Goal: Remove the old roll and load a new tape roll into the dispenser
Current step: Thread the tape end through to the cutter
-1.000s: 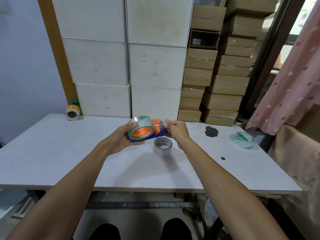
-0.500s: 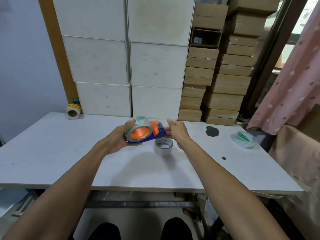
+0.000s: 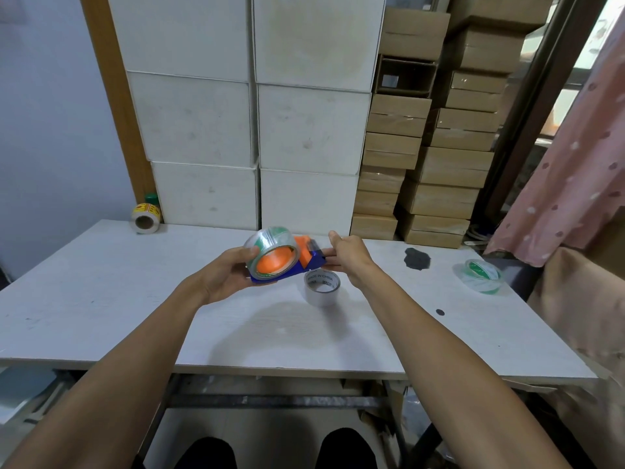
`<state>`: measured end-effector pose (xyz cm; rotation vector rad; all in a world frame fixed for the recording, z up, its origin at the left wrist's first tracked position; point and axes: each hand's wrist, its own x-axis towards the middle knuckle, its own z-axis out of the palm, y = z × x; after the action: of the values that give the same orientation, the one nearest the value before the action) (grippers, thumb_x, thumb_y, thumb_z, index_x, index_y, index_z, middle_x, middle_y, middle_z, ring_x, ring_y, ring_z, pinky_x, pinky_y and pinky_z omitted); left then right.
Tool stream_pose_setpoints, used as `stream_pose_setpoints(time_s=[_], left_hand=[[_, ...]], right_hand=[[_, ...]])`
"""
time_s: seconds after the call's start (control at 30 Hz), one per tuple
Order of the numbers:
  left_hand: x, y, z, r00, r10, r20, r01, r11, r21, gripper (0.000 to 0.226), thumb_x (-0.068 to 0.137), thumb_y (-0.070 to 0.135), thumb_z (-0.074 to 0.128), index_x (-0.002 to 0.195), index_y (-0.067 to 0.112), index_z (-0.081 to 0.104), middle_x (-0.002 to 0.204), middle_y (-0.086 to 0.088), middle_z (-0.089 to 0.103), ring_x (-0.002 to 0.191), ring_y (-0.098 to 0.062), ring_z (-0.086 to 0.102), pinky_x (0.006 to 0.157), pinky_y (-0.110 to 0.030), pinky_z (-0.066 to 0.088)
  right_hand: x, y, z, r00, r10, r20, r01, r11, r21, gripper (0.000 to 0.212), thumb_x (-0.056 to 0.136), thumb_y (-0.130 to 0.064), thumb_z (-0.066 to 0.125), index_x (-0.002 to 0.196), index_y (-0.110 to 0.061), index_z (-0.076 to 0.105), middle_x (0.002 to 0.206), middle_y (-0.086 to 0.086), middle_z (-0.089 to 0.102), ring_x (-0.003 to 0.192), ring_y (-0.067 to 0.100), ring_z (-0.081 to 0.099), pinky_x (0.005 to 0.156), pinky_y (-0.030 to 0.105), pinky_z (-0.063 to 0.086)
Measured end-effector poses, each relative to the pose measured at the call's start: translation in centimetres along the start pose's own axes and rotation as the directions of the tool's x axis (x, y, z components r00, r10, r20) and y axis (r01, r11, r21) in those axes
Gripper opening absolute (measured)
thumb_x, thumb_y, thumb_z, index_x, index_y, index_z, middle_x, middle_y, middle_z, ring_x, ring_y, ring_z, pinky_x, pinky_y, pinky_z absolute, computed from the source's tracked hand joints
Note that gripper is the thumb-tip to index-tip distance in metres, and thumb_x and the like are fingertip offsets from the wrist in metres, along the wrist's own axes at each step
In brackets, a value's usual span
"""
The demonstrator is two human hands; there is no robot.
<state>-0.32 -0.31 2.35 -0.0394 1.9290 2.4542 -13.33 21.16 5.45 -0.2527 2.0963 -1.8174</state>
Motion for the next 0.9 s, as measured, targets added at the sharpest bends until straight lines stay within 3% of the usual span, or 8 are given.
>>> stream_pose_setpoints(time_s=[0.17, 0.33, 0.43, 0.67, 0.8, 0.9], left_hand=[[-0.1, 0.1, 0.2, 1.0, 0.018, -0.01, -0.016, 0.993, 0.117, 0.089, 0.053, 0.061, 0.089, 0.128, 0.023, 0.062, 0.121, -0.004, 0.073, 0.112, -0.023, 0.067, 0.092, -0.04, 0.057], [0.1, 0.3, 0.6, 0.998, 0.034, -0.048, -0.028, 0.991, 0.127, 0.097, 0.056, 0.073, 0.081, 0.135, 0.021, 0.059, 0.13, -0.009, 0.069, 0.114, -0.024, 0.066, 0.096, -0.042, 0.055], [0.1, 0.4, 0.7, 0.998, 0.021, -0.063, -0.015, 0.995, 0.095, 0.104, 0.056, 0.075, 0.08, 0.141, 0.018, 0.054, 0.136, -0.013, 0.065, 0.115, -0.025, 0.067, 0.095, -0.043, 0.056], [-0.4, -0.5, -0.3, 0.999, -0.034, 0.004, 0.034, 0.998, -0.049, 0.102, 0.055, 0.066, 0.088, 0.138, 0.016, 0.057, 0.135, -0.011, 0.066, 0.122, -0.027, 0.064, 0.102, -0.043, 0.053], [-0.5, -0.8, -0.4, 0.998, -0.026, 0.05, 0.034, 0.986, -0.164, 0.085, 0.046, 0.045, 0.099, 0.12, 0.012, 0.073, 0.12, -0.012, 0.074, 0.107, -0.026, 0.072, 0.084, -0.037, 0.061], [-0.7, -0.7, -0.2, 0.996, 0.001, 0.089, 0.01, 0.992, -0.124, 0.071, 0.048, 0.041, 0.099, 0.112, 0.016, 0.079, 0.116, -0.008, 0.076, 0.106, -0.022, 0.073, 0.082, -0.034, 0.06]], right_hand=[[-0.1, -0.1, -0.1, 1.0, 0.015, 0.017, -0.015, 1.0, 0.02, 0.033, 0.109, -0.028, 0.037, 0.126, -0.003, 0.049, 0.087, 0.014, 0.075, 0.082, 0.03, 0.073, 0.07, 0.034, 0.061], [-0.3, -0.1, -0.4, 1.0, 0.019, 0.006, -0.019, 0.997, 0.077, 0.027, 0.11, -0.027, 0.035, 0.104, -0.006, 0.051, 0.08, 0.012, 0.075, 0.069, 0.027, 0.069, 0.064, 0.033, 0.059], [-0.4, 0.1, -0.2, 1.0, 0.025, 0.001, -0.025, 0.996, 0.08, 0.028, 0.11, -0.028, 0.035, 0.104, -0.006, 0.052, 0.081, 0.013, 0.075, 0.07, 0.028, 0.07, 0.063, 0.033, 0.059], [-0.1, 0.1, -0.2, 0.998, 0.06, -0.03, -0.059, 0.998, 0.029, 0.039, 0.109, -0.031, 0.037, 0.134, -0.004, 0.047, 0.08, 0.011, 0.076, 0.066, 0.024, 0.072, 0.06, 0.033, 0.058], [-0.1, 0.1, -0.2, 0.998, 0.056, -0.033, -0.055, 0.998, 0.027, 0.044, 0.109, -0.031, 0.037, 0.141, -0.002, 0.043, 0.08, 0.012, 0.075, 0.067, 0.024, 0.073, 0.059, 0.033, 0.058], [-0.1, -0.1, -0.2, 0.998, 0.046, -0.053, -0.045, 0.999, 0.007, 0.041, 0.109, -0.03, 0.037, 0.136, -0.001, 0.047, 0.077, 0.011, 0.075, 0.064, 0.023, 0.073, 0.054, 0.031, 0.057]])
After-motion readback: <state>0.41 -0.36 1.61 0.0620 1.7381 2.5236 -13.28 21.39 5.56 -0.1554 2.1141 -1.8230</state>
